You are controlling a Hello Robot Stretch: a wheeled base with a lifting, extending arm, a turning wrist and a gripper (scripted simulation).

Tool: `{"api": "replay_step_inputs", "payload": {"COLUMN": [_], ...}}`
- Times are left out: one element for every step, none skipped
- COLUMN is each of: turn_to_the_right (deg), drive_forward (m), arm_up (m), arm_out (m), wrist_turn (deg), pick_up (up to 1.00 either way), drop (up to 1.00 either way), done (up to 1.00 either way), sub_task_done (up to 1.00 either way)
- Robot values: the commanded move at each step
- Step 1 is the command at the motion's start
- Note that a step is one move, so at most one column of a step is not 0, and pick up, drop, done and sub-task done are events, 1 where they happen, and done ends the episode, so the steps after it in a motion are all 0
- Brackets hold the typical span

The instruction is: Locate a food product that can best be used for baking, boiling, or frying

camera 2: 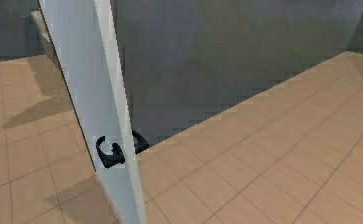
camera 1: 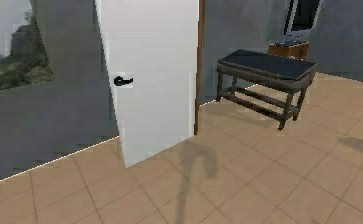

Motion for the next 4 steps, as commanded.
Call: {"api": "replay_step_inputs", "payload": {"turn_to_the_right": [6.0, 0.0, 42.0, 0.0], "drive_forward": [0.00, 0.35, 0.00, 1.00], "arm_up": [0.00, 0.00, 0.00, 0.00], "arm_out": [0.00, 0.00, 0.00, 0.00], "wrist_turn": [0.0, 0.0, 0.0, 0.0], "pick_up": [0.00, 0.00, 0.00, 0.00], "drop": [0.00, 0.00, 0.00, 0.00], "done": [0.00, 0.00, 0.00, 0.00], "sub_task_done": [0.00, 0.00, 0.00, 0.00]}}
